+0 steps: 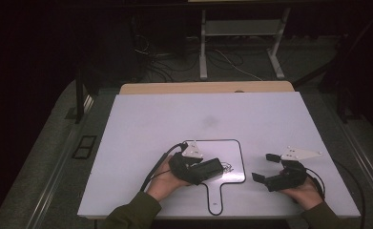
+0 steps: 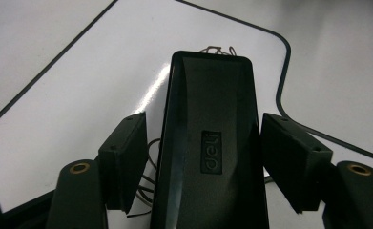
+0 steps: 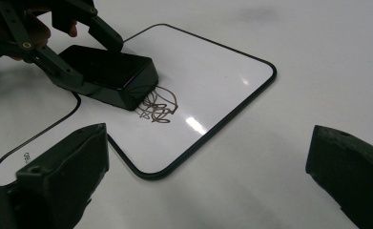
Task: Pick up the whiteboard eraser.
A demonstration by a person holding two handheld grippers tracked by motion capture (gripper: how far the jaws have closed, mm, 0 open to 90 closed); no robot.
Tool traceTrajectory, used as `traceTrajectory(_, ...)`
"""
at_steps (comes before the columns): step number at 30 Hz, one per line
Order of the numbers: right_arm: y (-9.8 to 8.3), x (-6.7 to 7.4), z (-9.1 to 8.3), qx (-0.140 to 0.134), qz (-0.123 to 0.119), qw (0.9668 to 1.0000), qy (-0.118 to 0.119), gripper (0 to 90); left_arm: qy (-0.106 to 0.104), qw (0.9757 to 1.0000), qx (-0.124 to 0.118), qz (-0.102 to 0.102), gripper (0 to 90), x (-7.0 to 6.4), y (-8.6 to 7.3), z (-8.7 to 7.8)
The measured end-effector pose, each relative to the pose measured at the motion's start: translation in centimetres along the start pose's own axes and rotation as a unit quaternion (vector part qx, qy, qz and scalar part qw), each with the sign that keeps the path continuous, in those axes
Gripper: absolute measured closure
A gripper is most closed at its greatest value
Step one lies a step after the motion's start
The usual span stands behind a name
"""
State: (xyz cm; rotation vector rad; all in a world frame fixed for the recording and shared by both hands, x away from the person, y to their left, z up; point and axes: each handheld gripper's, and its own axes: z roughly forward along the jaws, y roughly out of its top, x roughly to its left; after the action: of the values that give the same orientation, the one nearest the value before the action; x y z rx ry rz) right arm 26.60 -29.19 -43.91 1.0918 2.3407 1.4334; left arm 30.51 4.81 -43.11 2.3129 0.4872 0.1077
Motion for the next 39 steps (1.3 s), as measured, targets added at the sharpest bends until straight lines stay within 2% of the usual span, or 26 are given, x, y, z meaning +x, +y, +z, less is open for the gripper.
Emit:
traceTrajectory(11,0.00,-0.04,0.01,0.001,0.004,1.0000,0.000,0.0,0.004,0.9997,0.023,0.008,37.7,-0.36,0.08,0.56)
traceTrajectory(36,-0.03,-0.24,-0.08,0.000,0.009,1.0000,-0.002,0.0,0.004,0.9992,0.040,0.003,39.6,-0.45,0.46,0.53)
traceTrajectory(39,-0.04,-0.22,-0.07,-0.001,0.009,1.0000,-0.002,0.0,-0.002,0.9991,0.043,0.003,39.6,-0.47,0.46,0.36)
